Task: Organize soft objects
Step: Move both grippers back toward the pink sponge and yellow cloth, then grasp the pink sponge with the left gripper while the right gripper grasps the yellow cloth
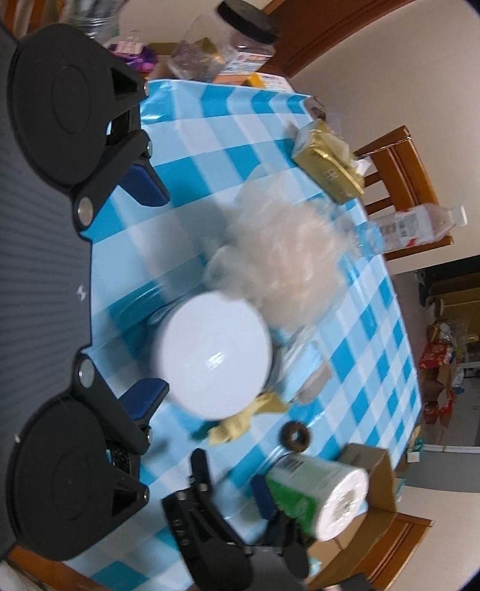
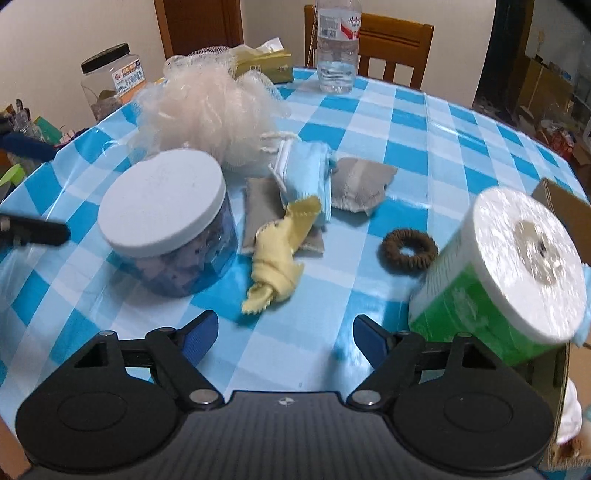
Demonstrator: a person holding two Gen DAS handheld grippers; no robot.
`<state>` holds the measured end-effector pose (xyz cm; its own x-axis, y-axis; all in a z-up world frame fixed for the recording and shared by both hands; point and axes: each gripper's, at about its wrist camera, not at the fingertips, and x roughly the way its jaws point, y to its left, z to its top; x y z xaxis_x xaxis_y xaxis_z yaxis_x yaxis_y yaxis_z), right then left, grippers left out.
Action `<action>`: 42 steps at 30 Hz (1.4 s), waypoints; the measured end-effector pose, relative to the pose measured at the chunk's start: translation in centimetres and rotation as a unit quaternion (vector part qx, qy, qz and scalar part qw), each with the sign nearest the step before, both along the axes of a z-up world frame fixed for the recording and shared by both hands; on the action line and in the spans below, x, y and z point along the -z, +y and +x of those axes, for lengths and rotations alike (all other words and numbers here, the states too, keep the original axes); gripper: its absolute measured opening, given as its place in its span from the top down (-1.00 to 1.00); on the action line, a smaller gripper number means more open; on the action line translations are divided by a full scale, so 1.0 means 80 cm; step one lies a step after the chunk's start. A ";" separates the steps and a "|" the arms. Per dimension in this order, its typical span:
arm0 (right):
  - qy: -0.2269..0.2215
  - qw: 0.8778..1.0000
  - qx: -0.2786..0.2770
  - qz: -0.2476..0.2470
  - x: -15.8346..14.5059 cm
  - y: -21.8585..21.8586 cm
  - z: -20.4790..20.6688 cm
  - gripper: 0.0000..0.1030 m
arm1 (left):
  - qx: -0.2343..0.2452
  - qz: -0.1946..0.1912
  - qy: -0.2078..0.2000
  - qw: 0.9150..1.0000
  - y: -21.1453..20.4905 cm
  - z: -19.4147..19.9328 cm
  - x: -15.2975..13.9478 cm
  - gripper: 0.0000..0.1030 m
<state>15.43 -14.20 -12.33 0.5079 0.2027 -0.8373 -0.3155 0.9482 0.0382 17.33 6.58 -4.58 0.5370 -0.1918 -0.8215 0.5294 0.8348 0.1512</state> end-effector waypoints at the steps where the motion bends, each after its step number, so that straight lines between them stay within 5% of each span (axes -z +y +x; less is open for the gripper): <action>1: -0.004 1.000 0.000 0.000 0.000 0.001 0.003 -0.62 | 0.001 -0.004 -0.001 1.000 0.001 0.008 -0.002 -0.92; 10: -0.012 1.000 0.006 -0.004 0.008 0.010 0.030 -0.56 | 0.021 -0.008 -0.031 0.999 -0.017 0.085 -0.007 -0.92; 15: -0.012 1.000 0.003 -0.008 0.012 0.013 0.038 -0.48 | 0.023 -0.007 -0.014 1.000 -0.027 0.122 0.010 -0.92; 29: -0.006 1.000 -0.010 -0.016 0.028 0.024 0.059 0.03 | 0.032 0.008 -0.002 0.999 -0.043 0.149 0.034 -0.92; 42: -0.008 1.000 -0.014 -0.024 0.028 0.028 0.061 0.06 | 0.032 0.011 0.033 0.999 -0.052 0.173 0.059 -0.93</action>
